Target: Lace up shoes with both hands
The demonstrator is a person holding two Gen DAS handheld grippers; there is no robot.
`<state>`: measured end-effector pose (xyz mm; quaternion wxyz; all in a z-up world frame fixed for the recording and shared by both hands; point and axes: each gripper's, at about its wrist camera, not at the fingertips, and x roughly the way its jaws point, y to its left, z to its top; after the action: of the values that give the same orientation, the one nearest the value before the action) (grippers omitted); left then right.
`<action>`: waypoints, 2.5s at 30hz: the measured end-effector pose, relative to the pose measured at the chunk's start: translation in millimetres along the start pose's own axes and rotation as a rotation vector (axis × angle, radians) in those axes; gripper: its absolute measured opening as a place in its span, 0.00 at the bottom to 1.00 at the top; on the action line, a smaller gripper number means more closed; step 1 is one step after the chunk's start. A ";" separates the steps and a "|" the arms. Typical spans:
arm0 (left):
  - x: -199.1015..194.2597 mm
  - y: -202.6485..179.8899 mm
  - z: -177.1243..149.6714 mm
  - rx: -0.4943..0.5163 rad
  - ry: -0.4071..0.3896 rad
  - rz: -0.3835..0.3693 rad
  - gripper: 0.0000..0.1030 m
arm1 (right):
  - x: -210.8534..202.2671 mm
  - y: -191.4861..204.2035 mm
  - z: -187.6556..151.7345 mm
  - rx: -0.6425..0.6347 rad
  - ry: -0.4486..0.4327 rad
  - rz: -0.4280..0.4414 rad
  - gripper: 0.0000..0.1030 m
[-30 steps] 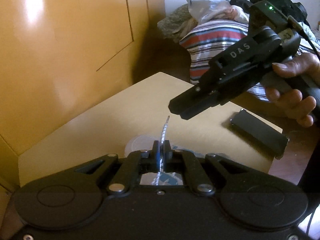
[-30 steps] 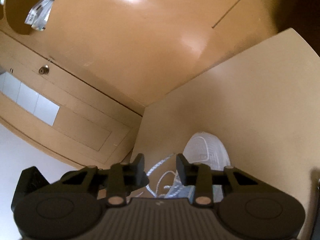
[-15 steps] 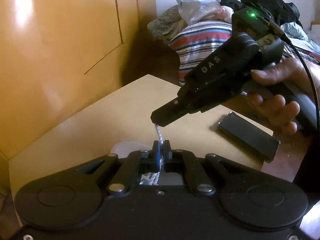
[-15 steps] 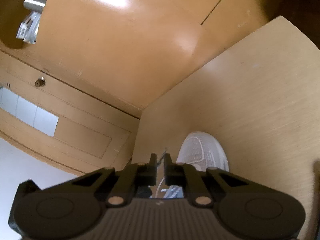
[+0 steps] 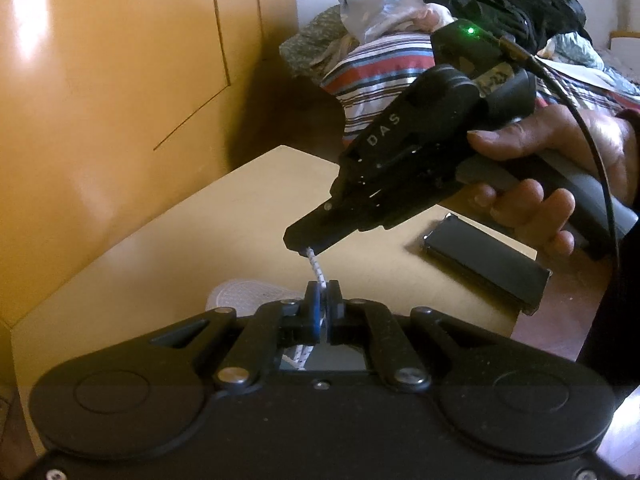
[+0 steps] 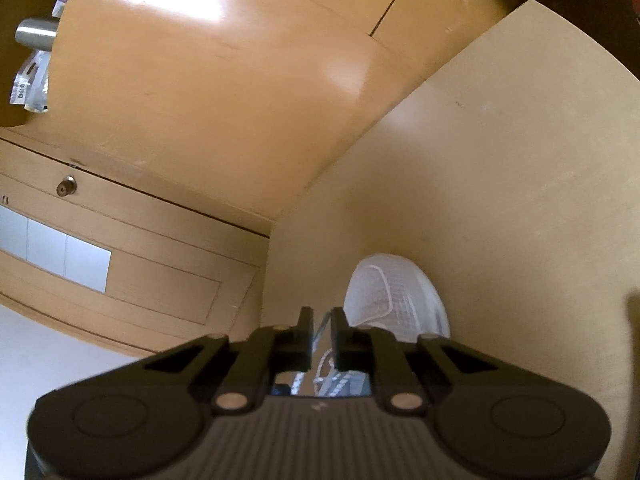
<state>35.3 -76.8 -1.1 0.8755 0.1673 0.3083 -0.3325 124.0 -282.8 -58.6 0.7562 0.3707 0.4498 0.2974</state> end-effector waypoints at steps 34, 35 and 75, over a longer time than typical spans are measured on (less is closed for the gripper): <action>11.4 7.3 9.8 -0.127 0.002 0.030 0.00 | -0.2 46.7 -29.6 -0.441 0.004 -0.028 0.03; 10.9 8.5 10.5 -0.133 -0.004 0.034 0.00 | -0.7 48.2 -29.2 -0.441 0.002 -0.025 0.06; 35.0 -22.3 -21.8 -0.162 0.176 0.087 0.00 | -16.8 55.7 -78.5 -0.783 0.179 -0.208 0.15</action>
<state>31.3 -98.8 -42.4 0.8693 0.1376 0.4023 -0.2521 39.9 -242.4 -30.0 0.8239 -0.0199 0.4017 0.3992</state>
